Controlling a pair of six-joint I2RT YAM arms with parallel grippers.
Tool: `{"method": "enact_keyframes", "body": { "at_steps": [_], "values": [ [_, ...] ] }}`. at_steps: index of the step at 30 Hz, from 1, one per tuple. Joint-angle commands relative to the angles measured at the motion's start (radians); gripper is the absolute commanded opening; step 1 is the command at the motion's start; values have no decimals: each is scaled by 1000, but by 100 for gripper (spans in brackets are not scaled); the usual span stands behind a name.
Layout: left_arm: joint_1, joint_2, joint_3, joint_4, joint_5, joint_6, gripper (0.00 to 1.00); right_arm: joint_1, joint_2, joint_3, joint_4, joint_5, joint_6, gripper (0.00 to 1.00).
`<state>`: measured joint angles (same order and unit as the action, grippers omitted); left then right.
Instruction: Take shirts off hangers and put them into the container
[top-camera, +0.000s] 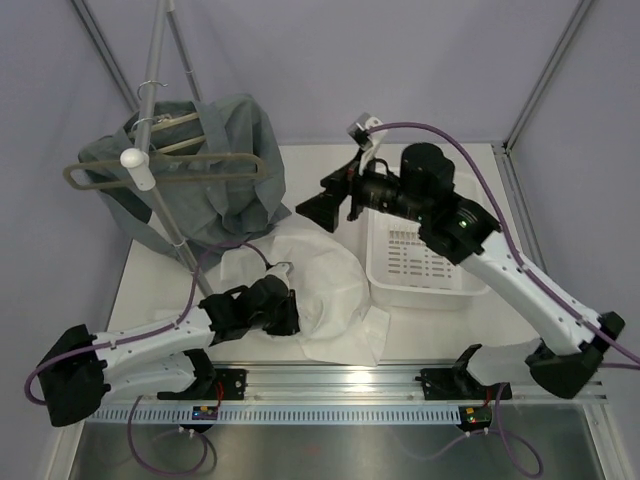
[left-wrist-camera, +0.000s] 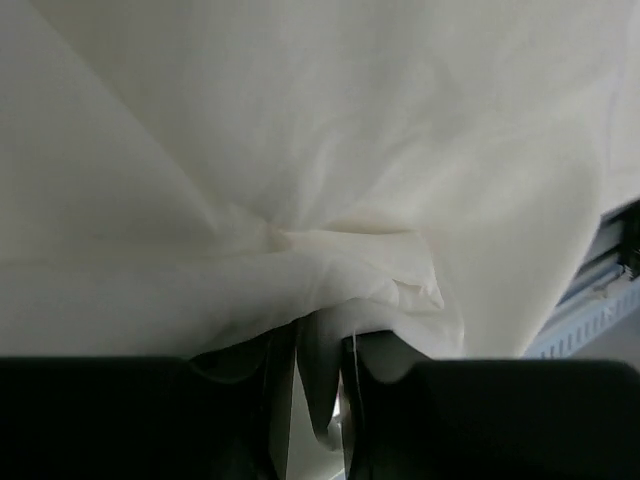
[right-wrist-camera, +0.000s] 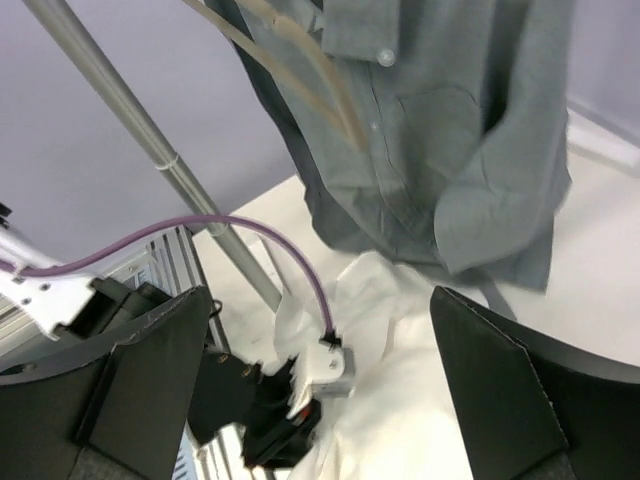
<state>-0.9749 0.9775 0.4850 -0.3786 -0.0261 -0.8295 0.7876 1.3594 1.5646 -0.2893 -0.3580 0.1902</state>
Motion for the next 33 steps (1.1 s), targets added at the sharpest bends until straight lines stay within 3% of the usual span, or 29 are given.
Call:
{"method": "enact_keyframes", "body": {
  "at_steps": [1,3,4,5,6,10,13,20,22,26,33],
  "values": [
    [-18,137,58,109,-107,-33,30,-2,-209,-121,-66,131,72,99],
    [-65,194,125,98,-188,-16,51,1,-316,-167,-92,110,91,99],
    [-91,214,153,86,-299,-5,60,2,-350,-208,-120,105,92,99],
    [-147,248,199,89,-355,24,77,2,-383,-228,-132,106,100,99],
    [-174,260,220,89,-444,33,82,5,-446,-245,-146,109,103,100],
    [-255,273,293,112,-543,62,98,5,-577,-308,-233,134,109,99],
    [-266,296,351,84,-572,75,99,4,-664,-333,-267,140,120,99],
    [-225,536,677,-253,-785,73,99,4,-779,-350,-330,136,132,99],
    [-174,596,731,-316,-746,66,99,4,-802,-348,-359,140,134,100],
    [-12,615,673,-194,-546,112,99,4,-861,-331,-398,149,135,99],
    [45,737,718,-241,-491,107,99,4,-927,-301,-447,148,115,99]
  ]
}}
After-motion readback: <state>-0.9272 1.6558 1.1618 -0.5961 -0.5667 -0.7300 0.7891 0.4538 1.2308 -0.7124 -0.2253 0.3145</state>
